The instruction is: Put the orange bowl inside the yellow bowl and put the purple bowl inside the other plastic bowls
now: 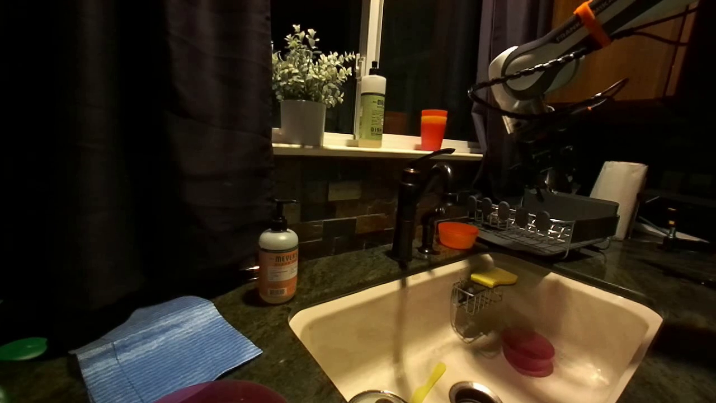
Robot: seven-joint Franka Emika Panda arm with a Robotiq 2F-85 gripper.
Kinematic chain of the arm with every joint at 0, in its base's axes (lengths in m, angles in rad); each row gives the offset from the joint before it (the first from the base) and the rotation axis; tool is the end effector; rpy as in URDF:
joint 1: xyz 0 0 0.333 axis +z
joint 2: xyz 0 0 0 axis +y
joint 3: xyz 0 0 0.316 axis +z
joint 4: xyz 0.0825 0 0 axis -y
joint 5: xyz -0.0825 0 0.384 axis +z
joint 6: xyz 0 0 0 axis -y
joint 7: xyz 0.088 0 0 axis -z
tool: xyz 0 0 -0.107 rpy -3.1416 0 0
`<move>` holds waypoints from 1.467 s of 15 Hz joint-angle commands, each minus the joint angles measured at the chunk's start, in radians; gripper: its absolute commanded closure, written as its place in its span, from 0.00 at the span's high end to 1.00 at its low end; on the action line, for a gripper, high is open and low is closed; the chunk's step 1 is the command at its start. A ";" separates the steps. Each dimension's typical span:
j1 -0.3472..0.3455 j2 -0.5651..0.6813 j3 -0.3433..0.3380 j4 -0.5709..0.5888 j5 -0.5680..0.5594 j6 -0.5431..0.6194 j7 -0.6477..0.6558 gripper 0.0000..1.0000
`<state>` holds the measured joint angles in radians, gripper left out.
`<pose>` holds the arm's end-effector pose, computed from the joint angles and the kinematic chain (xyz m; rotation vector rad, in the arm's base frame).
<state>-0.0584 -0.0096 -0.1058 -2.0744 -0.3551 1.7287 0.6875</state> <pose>0.4951 -0.1145 0.4153 2.5309 -0.9745 -0.3233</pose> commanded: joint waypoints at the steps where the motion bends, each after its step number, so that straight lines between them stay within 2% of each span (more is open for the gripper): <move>1: -0.017 -0.148 0.002 -0.181 0.081 0.081 -0.110 0.95; 2: -0.021 -0.180 0.002 -0.234 0.079 0.151 -0.117 0.99; 6: -0.049 -0.236 -0.010 -0.415 0.145 0.424 -0.205 1.00; 10: -0.087 -0.196 -0.012 -0.535 0.146 0.690 -0.234 1.00; 11: -0.092 -0.193 0.012 -0.476 0.122 0.604 -0.207 1.00; 13: -0.102 -0.185 0.010 -0.515 0.121 0.667 -0.209 1.00; 17: -0.097 -0.175 0.009 -0.524 0.142 0.682 -0.229 1.00; 20: -0.066 -0.106 0.013 -0.564 0.215 0.722 -0.315 1.00; 22: -0.059 -0.043 0.021 -0.586 0.239 0.786 -0.327 1.00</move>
<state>-0.1300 -0.1402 -0.0935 -2.6243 -0.1727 2.4177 0.4056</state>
